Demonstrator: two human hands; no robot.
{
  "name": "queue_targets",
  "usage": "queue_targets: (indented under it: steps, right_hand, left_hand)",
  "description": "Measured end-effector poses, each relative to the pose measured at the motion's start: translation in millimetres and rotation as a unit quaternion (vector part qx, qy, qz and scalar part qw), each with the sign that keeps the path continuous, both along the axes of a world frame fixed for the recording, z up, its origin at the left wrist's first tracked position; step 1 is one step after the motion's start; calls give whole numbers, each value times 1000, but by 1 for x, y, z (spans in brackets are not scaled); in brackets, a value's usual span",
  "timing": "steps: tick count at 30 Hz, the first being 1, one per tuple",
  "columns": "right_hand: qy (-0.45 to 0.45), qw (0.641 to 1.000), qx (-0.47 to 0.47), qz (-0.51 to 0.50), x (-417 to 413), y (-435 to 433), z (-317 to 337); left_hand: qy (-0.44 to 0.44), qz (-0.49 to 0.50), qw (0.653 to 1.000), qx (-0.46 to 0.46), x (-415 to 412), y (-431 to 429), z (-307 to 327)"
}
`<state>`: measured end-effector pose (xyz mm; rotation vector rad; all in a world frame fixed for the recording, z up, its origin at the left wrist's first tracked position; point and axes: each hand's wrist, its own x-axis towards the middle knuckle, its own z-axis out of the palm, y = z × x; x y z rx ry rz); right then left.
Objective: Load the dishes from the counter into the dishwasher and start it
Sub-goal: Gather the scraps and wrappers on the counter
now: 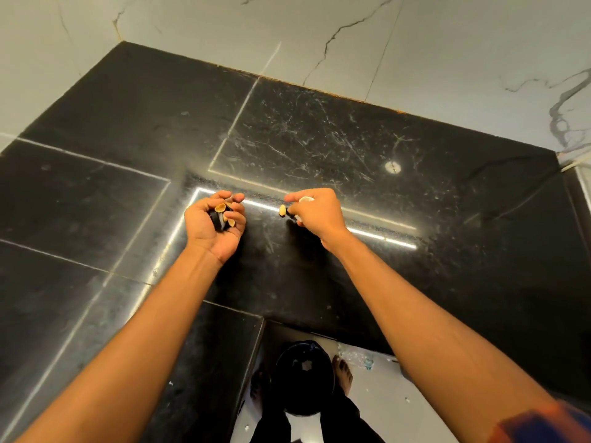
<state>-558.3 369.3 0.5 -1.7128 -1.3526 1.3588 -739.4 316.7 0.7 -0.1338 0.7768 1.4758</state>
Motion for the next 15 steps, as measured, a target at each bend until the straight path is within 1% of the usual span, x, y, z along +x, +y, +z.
queue_targets:
  steps: [2, 4, 7, 11, 13, 15]
  right_hand:
    - [-74, 996, 43, 36, -5, -3, -5]
    - [-102, 991, 72, 49, -8, -5, -7]
    - [-140, 982, 99, 75, -12, -7, -5]
    - [-236, 953, 148, 122, -22, -12, -4]
    - [-247, 947, 161, 126, -26, -15, 0]
    - [-235, 953, 146, 123, -27, -15, 4]
  left_hand:
    - [15, 2, 1000, -7, 0, 0, 2]
    - [28, -2, 1000, -14, 1, 0, 6]
    - [57, -21, 997, -49, 1, 5, 4]
    - [108, -56, 990, -73, 5, 8, 0]
    - [134, -59, 986, -85, 9, 7, 0]
    - [157, -64, 981, -96, 12, 4, 3]
